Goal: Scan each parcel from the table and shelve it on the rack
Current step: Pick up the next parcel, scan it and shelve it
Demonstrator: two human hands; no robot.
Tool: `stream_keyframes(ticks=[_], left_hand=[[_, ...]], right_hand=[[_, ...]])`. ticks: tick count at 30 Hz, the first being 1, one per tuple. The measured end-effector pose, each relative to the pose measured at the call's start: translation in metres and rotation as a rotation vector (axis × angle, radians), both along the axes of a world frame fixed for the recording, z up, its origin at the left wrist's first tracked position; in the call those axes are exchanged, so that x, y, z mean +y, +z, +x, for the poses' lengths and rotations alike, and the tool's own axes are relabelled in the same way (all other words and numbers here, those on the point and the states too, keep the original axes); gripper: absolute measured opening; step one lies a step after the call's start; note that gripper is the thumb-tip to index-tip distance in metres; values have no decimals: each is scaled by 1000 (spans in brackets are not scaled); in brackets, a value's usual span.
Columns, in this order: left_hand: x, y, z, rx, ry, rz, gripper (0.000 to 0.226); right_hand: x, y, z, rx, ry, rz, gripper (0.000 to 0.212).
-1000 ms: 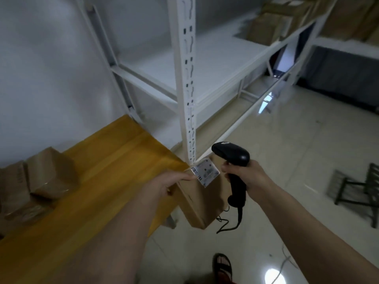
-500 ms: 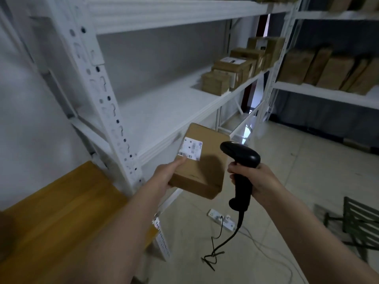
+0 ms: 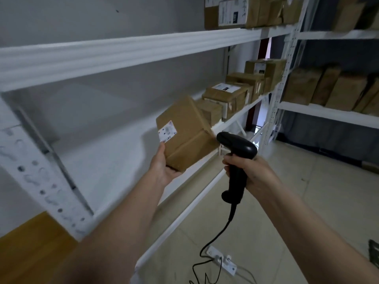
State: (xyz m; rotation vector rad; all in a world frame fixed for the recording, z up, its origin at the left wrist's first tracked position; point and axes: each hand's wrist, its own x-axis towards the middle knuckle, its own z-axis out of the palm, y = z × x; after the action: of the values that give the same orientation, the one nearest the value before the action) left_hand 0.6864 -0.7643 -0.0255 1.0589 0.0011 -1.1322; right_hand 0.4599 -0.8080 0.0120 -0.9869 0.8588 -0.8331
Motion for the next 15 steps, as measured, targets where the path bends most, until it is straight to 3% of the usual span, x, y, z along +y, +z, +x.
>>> stream_keyframes(ticks=[8, 15], left_hand=[[-99, -12, 43, 210, -62, -79, 52], [-148, -11, 52, 74, -101, -47, 34]], right_hand=[[-80, 13, 64, 68, -83, -66, 33], [-130, 18, 106, 54, -95, -110, 32]])
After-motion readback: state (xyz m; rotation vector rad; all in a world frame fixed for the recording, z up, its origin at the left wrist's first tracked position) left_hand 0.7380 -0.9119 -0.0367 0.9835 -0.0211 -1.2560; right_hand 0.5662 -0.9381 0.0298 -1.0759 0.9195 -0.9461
